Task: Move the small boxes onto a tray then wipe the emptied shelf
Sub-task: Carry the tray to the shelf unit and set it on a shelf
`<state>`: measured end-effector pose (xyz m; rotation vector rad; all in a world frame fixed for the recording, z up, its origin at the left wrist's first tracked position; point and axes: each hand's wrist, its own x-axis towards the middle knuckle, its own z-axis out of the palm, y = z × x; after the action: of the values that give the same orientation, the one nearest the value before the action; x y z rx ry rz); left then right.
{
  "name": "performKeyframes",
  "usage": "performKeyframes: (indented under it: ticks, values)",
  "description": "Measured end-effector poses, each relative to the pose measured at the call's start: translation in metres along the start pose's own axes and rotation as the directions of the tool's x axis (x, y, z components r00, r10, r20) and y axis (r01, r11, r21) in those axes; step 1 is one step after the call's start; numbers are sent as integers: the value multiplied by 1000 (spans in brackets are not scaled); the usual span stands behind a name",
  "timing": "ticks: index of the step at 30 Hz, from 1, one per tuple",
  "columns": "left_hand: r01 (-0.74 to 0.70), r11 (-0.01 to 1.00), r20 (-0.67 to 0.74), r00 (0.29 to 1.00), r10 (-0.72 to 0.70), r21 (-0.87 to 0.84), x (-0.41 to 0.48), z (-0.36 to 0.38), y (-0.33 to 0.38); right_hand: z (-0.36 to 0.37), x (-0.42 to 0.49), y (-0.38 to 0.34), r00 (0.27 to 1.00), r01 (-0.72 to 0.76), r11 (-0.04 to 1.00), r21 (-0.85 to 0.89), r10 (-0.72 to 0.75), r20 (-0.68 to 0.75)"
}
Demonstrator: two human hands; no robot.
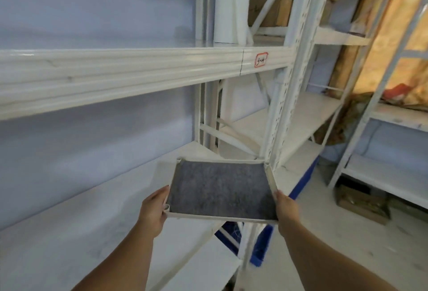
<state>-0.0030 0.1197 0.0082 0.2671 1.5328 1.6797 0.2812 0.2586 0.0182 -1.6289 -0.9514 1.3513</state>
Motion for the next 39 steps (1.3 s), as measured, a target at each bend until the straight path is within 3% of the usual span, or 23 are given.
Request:
performKeyframes:
  ticks: [3, 8, 16, 23, 30, 39]
  values:
    - [-5, 994, 106, 994, -7, 107, -6, 43, -8, -47, 5, 3, 992, -69, 992, 104, 80, -102]
    - [-62, 973, 221, 975, 12, 221, -23, 115, -16, -116, 11, -3, 981, -80, 921, 382, 142, -136]
    - [-111, 974, 414, 910, 20, 195, -51, 222, -18, -209, 21, -32, 957, -5, 820, 573, 171, -236]
    - [-163, 963, 492, 870, 38, 214, -91, 326, -34, -308, 42, -54, 912, 81, 841, 534, 154, -380]
    - [-293, 931, 498, 853, 152, 218, -133, 435, -52, -406, 69, -74, 853, 169, 879, 445, 96, -513]
    - [-220, 954, 582, 811, 63, 202, -170, 548, -86, -522, 84, -101, 832, 216, 872, 440, 71, -549]
